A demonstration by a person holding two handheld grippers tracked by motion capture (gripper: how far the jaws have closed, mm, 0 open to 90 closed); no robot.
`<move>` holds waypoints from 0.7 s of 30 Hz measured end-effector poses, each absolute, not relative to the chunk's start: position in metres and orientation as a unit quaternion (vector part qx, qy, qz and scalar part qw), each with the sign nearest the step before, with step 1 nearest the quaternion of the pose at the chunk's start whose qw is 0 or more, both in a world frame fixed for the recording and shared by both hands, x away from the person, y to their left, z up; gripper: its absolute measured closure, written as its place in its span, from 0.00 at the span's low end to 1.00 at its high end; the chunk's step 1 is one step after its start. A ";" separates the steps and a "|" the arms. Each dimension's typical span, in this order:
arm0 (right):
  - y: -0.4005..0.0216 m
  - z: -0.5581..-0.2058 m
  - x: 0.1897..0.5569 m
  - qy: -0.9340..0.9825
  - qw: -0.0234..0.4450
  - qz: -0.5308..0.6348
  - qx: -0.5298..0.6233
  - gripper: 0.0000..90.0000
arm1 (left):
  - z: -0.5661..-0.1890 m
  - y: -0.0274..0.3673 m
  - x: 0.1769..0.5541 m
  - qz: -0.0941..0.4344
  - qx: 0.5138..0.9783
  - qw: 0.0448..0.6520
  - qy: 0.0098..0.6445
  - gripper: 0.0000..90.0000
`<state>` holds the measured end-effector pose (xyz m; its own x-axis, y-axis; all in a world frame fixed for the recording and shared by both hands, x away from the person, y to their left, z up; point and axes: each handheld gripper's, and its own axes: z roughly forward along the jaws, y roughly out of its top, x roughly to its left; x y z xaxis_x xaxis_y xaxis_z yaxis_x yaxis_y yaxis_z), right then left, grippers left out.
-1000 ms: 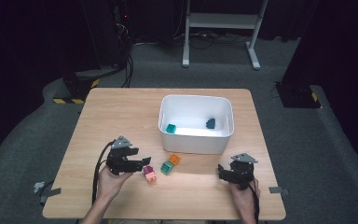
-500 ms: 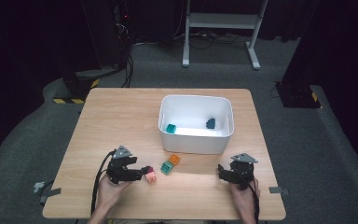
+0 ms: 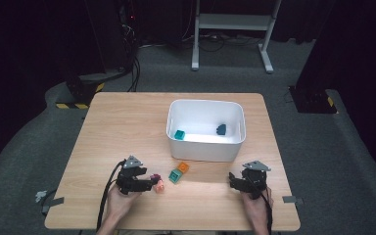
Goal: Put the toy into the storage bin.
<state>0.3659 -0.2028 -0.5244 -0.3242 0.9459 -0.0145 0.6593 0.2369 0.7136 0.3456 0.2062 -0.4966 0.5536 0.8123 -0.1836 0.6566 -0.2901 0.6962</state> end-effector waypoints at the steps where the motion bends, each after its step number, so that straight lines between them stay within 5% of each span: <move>1: -0.203 -0.524 0.366 0.752 0.230 0.311 0.534 0.19 | -0.497 0.206 0.346 0.103 0.796 0.378 0.462 0.36; 21: -0.203 -0.524 0.366 0.752 0.230 0.311 0.534 0.19 | -0.509 0.202 0.348 0.124 0.804 0.352 0.462 0.41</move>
